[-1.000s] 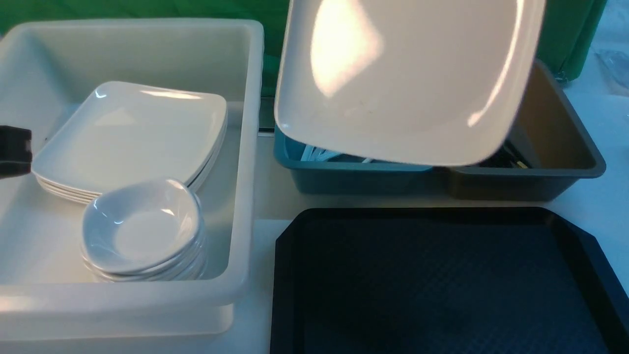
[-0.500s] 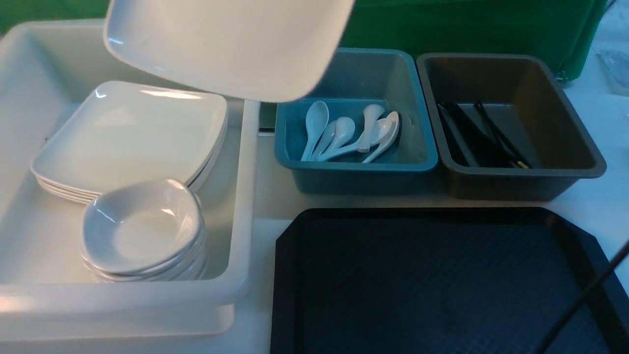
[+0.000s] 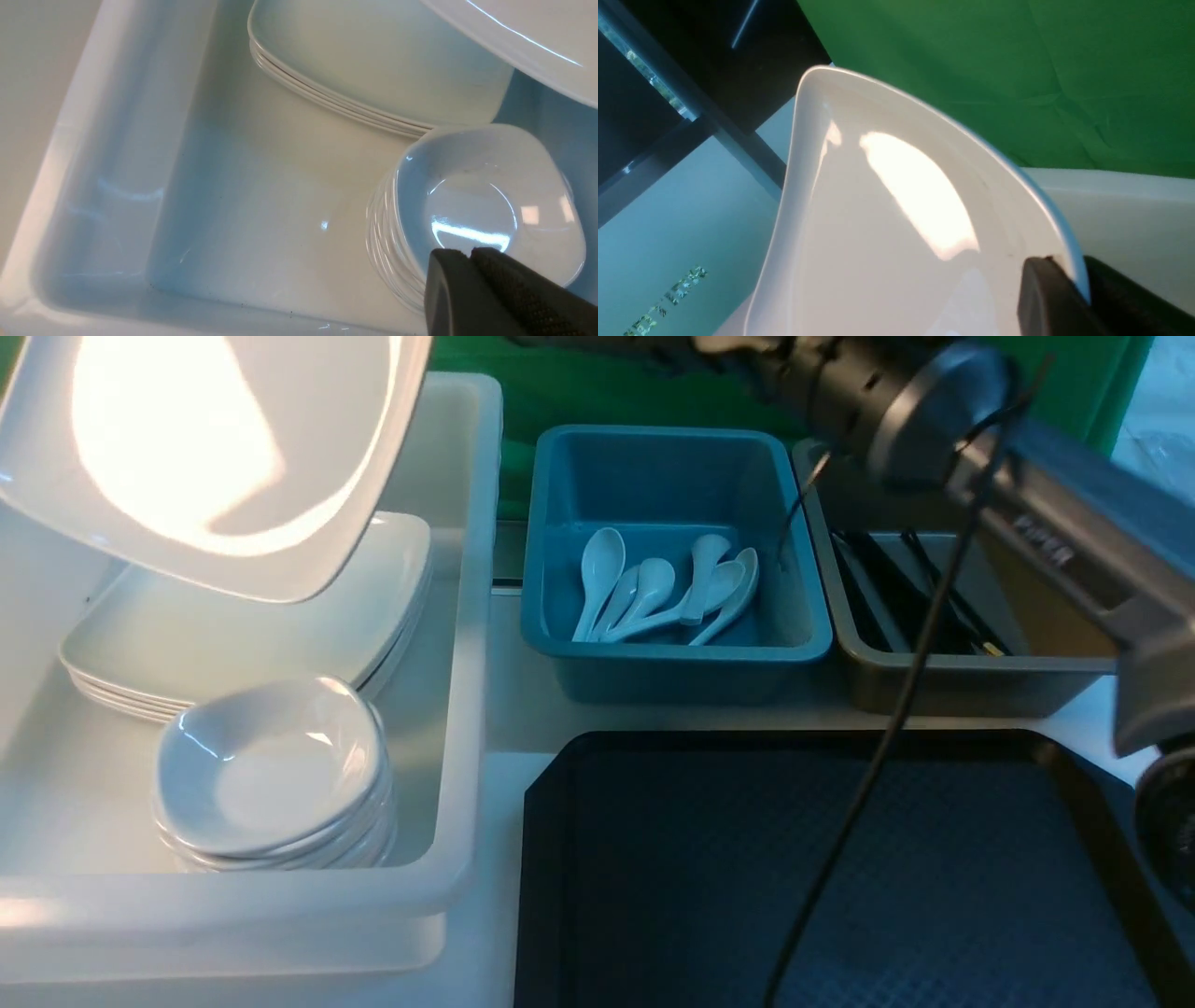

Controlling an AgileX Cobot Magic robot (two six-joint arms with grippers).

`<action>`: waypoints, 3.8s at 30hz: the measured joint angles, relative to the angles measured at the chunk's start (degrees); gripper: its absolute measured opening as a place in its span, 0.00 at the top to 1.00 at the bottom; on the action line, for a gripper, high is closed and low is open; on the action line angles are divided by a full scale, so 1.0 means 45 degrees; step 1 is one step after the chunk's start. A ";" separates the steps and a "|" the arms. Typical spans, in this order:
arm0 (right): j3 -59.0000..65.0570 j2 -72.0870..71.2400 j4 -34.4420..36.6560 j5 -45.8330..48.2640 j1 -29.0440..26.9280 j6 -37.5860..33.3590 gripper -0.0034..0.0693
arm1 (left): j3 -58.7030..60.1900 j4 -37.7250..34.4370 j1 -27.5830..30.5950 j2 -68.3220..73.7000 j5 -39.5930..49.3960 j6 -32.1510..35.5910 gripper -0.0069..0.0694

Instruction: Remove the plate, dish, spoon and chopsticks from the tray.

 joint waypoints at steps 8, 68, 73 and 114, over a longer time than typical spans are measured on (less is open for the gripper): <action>0.0000 0.0827 0.0050 -0.1936 0.0388 -0.0285 0.87 | 0.0000 0.0092 0.0000 0.0000 0.0113 0.0058 0.89; -0.0103 0.2911 0.0266 -0.0503 0.0099 -0.1382 0.50 | 0.0000 0.0144 0.0000 0.0000 0.0126 0.0767 0.89; -0.0204 0.2825 -0.0018 0.0298 -0.0042 -0.1370 0.46 | 0.0000 0.0132 0.0000 0.0000 0.0114 0.0767 0.89; 0.2192 -0.6741 -1.0801 1.2684 -0.0068 0.0094 0.92 | -1.1027 -0.0589 0.1713 1.2542 0.1464 0.3350 0.89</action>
